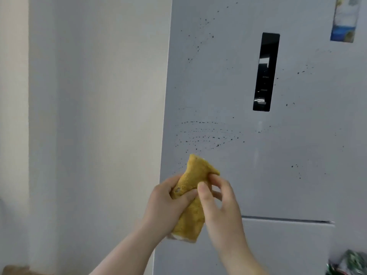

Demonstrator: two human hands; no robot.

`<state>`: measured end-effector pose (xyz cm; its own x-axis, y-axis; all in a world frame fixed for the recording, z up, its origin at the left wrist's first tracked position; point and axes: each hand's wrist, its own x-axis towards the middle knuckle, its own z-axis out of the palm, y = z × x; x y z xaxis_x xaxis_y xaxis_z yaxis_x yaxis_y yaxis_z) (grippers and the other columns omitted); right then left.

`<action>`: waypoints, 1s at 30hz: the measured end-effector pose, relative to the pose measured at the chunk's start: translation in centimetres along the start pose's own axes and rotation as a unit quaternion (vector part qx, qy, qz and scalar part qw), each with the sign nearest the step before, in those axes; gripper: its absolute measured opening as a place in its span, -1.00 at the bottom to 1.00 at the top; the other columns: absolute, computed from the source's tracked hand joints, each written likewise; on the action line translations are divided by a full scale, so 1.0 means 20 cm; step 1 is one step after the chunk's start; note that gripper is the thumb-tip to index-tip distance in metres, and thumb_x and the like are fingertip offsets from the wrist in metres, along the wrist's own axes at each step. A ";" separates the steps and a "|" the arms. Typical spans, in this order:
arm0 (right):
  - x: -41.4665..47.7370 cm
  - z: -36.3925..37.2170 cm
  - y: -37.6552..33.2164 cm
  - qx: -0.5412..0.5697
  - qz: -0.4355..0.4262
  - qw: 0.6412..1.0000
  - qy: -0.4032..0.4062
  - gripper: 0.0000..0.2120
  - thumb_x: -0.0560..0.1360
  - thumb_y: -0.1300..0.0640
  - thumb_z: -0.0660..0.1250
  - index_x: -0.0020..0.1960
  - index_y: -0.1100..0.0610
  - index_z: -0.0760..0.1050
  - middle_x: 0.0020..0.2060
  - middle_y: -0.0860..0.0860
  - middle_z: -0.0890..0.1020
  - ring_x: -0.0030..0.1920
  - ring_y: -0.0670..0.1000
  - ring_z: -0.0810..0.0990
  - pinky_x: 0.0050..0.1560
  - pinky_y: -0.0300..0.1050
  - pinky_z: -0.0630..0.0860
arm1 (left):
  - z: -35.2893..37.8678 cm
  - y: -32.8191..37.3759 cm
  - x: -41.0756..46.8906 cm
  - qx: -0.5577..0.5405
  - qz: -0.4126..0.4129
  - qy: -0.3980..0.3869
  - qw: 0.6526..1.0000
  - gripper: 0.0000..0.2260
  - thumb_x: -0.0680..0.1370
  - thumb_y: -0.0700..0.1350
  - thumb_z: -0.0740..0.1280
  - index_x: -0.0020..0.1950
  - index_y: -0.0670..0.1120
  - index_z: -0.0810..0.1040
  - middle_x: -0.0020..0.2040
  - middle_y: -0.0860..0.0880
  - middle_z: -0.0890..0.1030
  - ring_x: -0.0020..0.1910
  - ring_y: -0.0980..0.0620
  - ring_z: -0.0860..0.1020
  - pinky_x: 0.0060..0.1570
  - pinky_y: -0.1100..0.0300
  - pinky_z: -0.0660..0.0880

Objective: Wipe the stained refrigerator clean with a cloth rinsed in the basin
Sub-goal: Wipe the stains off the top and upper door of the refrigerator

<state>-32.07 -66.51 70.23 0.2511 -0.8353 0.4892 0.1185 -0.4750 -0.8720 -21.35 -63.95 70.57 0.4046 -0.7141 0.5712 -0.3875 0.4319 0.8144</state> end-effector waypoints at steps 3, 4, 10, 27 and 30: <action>0.15 0.05 0.01 -0.021 -0.023 0.999 -0.017 -0.46 0.43 -0.04 0.32 0.36 -0.10 0.22 0.24 -0.20 0.33 0.25 -0.16 0.36 0.28 -0.08 0.38 | 0.06 0.00 0.09 -0.075 -0.013 -0.078 0.994 -0.74 0.39 -0.14 0.38 -0.08 0.23 0.56 -0.35 0.18 0.63 -0.39 0.23 0.56 -0.44 0.33 0.45; 0.20 0.05 0.01 -0.031 -0.053 0.998 0.001 -0.44 0.44 -0.01 0.32 0.38 -0.09 0.20 0.26 -0.19 0.30 0.28 -0.14 0.34 0.31 -0.08 0.36 | 0.07 0.00 0.13 -0.097 -0.015 -0.114 0.989 -0.70 0.36 -0.15 0.33 -0.01 0.21 0.57 -0.31 0.14 0.64 -0.35 0.18 0.58 -0.42 0.30 0.46; 0.57 -0.01 0.01 -0.064 -0.199 0.976 0.070 -0.49 0.29 -0.21 0.20 0.23 -0.35 0.18 0.17 -0.32 0.29 0.22 -0.28 0.32 0.12 -0.43 0.31 | 0.10 0.02 0.45 -0.187 0.035 -0.280 0.941 -0.47 0.28 -0.20 0.26 0.26 -0.02 0.49 0.15 -0.03 0.59 0.09 0.02 0.55 -0.02 0.23 0.49; 1.71 -0.17 -0.81 -0.492 -0.507 0.693 0.143 -0.52 0.57 -0.13 0.06 0.44 -0.01 0.17 0.48 0.03 0.08 0.36 0.17 0.20 0.28 0.05 0.16 | 0.03 0.31 1.28 0.105 0.144 0.226 0.958 -0.57 0.59 0.04 0.09 0.45 0.08 0.15 0.42 0.14 0.26 0.37 0.15 0.25 0.19 0.26 0.17; 1.72 -0.04 -0.78 -0.575 -0.539 0.608 0.093 -0.50 0.59 -0.13 -0.04 0.47 0.04 0.08 0.50 0.04 -0.02 0.42 0.15 0.06 0.36 0.08 0.03 | 0.02 0.35 1.36 0.096 0.173 0.240 0.950 -0.59 0.60 0.03 0.07 0.45 0.08 0.16 0.33 0.15 0.33 0.33 0.14 0.29 0.21 0.24 0.22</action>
<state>-25.97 -88.07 100.80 0.4974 0.1676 0.8512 -0.6601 -0.5636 0.4967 -13.38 -80.58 91.88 0.5387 -0.1952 0.8196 -0.6918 0.4528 0.5625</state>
